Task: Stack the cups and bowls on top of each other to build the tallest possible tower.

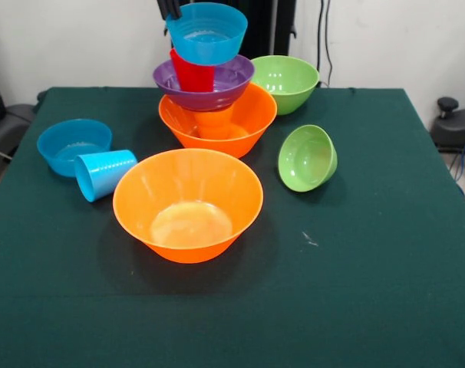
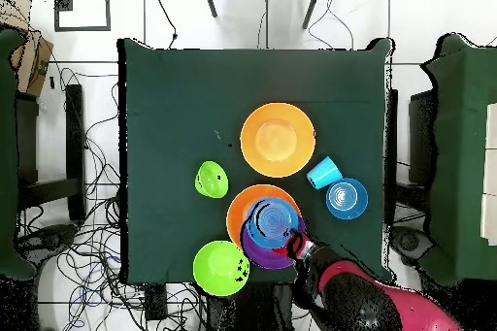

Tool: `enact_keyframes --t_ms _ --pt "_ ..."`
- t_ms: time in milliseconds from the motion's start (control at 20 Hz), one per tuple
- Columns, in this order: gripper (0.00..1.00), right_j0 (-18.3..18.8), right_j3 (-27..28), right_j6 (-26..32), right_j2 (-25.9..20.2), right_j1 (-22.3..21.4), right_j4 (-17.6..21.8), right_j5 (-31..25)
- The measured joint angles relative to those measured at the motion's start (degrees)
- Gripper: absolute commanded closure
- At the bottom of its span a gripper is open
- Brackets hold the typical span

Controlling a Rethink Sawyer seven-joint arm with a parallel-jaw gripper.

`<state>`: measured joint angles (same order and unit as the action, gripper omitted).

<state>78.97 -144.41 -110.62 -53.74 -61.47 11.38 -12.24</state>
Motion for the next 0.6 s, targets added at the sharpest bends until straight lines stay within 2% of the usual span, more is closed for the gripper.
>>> enact_keyframes --t_ms 600 --pt "1.00 1.3 0.0 0.0 0.0 -0.1 0.0 0.0"
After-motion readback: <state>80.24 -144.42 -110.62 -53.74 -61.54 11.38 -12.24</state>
